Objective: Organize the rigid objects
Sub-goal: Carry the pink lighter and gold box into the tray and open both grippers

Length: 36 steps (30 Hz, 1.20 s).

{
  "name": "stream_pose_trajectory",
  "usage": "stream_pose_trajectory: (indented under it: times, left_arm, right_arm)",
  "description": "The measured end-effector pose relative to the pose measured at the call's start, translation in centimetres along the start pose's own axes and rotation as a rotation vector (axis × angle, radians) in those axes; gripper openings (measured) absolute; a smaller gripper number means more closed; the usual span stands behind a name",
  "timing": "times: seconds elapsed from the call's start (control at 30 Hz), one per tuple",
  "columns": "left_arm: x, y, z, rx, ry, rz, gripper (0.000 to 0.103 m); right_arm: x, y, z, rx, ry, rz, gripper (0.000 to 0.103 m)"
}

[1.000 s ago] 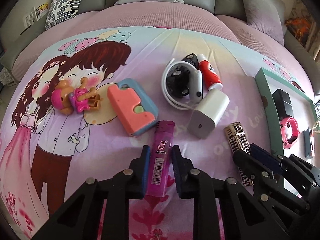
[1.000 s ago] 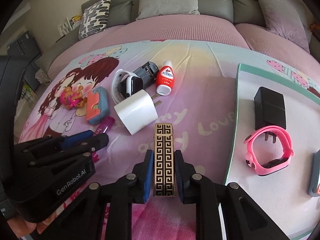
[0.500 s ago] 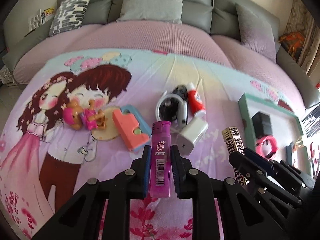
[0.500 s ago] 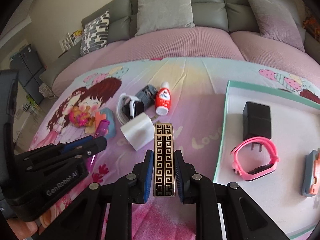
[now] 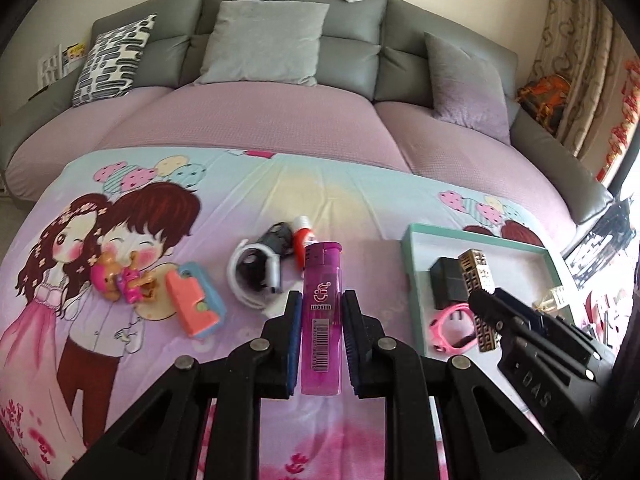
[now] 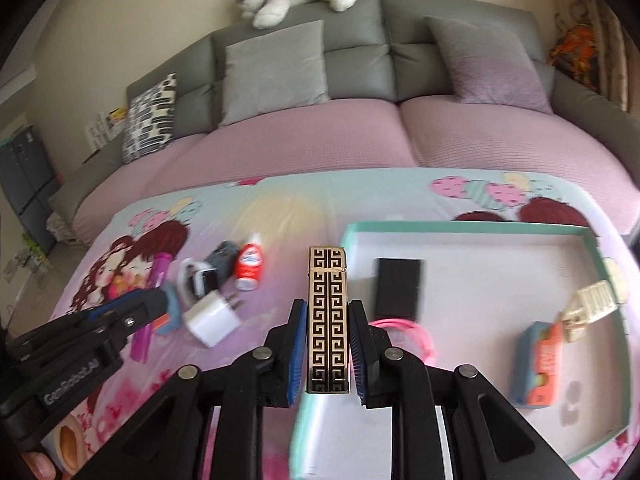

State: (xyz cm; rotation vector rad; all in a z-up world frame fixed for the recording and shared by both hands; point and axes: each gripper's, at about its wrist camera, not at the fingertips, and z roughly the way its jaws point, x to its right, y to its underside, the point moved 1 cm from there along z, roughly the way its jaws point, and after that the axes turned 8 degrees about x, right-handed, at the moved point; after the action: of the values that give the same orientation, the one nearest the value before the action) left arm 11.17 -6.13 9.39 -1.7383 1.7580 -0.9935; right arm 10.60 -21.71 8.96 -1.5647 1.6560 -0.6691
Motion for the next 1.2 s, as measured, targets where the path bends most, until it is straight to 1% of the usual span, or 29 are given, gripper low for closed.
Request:
stream_pose_trajectory:
  times: [0.13,0.27,0.43,0.6,0.77,0.93,1.07,1.2]
  left_arm:
    - [2.8,0.3,0.4,-0.015,0.052,0.044,0.02]
    - [6.0,0.8,0.7,-0.039,0.11,0.098,0.02]
    - [9.6,1.7,1.3,-0.083,0.175,0.157,0.02]
    - [11.7,3.0,2.6,-0.149,0.195,0.204,0.02]
    - [12.0,4.0,3.5,-0.199,0.188,0.216,0.02]
    - [12.1,4.9,3.8,-0.236,0.191,0.226,0.02]
    - [12.3,5.2,4.1,-0.249,0.192,0.233,0.02]
    - [12.5,5.7,4.9,-0.281,0.187,0.247,0.021]
  right_arm:
    - [3.5,-0.4,-0.6,0.006,0.078,0.051,0.022]
    - [6.1,-0.7,-1.3,0.003,0.162,0.072,0.022]
    - [8.5,-0.6,-2.1,-0.017,0.223,0.096,0.022]
    - [9.1,0.2,-1.1,-0.083,0.216,0.096,0.022]
    - [9.0,1.2,0.3,-0.136,0.178,0.099,0.023]
    - [9.0,1.6,0.5,-0.149,0.185,0.096,0.023]
    - [9.0,1.7,0.7,-0.159,0.191,0.095,0.023]
    - [9.1,2.0,1.5,-0.197,0.203,0.087,0.023]
